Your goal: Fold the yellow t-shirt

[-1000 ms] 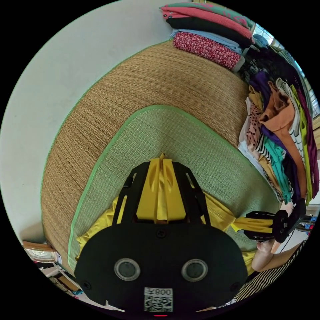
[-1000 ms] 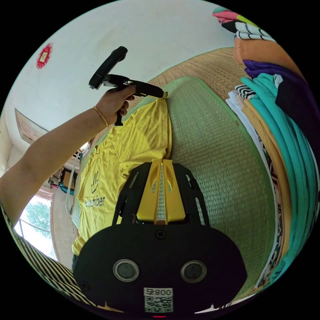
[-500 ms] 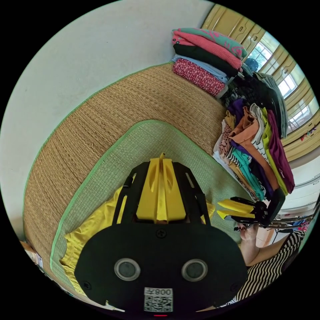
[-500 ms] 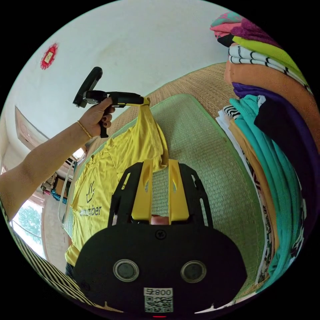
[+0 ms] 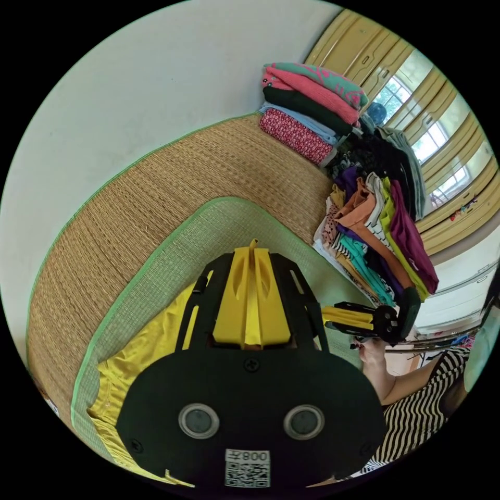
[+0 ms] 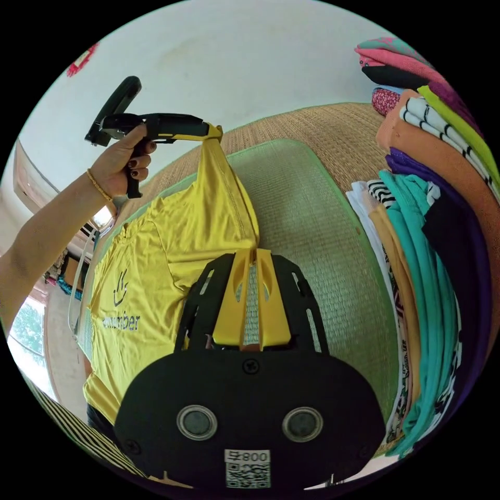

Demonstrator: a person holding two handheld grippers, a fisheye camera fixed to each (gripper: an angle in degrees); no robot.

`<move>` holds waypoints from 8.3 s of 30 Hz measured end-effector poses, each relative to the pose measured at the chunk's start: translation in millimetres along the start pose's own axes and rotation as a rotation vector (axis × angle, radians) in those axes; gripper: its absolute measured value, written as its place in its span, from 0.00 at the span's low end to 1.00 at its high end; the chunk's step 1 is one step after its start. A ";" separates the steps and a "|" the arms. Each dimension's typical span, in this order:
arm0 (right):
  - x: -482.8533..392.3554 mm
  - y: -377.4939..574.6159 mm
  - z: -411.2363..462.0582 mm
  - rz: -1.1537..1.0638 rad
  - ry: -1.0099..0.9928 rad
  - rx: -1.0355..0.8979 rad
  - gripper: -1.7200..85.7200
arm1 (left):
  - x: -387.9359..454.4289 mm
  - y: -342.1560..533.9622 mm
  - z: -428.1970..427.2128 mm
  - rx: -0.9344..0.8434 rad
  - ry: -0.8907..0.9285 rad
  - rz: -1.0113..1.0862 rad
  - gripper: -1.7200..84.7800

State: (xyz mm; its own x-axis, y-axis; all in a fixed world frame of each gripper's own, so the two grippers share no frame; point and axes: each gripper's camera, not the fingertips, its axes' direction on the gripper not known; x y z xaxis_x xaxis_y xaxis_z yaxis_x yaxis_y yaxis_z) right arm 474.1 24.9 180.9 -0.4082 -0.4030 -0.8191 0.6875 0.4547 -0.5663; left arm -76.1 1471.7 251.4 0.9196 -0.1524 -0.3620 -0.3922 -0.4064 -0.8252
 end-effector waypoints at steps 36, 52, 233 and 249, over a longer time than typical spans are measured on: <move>-104.7 -52.9 63.2 -0.626 -0.597 -0.452 0.04 | -167.2 240.8 -161.5 0.171 0.071 -0.533 0.04; -68.4 -81.1 57.6 -0.394 -0.482 -0.424 0.02 | -125.0 272.9 -175.1 0.116 0.039 -0.395 0.02; -555.2 -162.5 276.9 -0.808 -0.451 -0.705 0.02 | -92.2 866.6 -586.1 0.382 0.137 -0.741 0.02; -659.0 -130.7 295.5 -0.944 -0.399 -0.569 0.02 | -101.4 856.4 -580.7 0.339 0.108 -0.746 0.02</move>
State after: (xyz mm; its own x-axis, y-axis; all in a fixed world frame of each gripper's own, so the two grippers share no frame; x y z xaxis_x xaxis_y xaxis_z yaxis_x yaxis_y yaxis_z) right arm 830.7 -3.6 821.7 -0.3263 -0.9450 -0.0221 -0.1969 0.0908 -0.9762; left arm -492.8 615.9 -166.8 0.9313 -0.0432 0.3618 0.3526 -0.1435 -0.9247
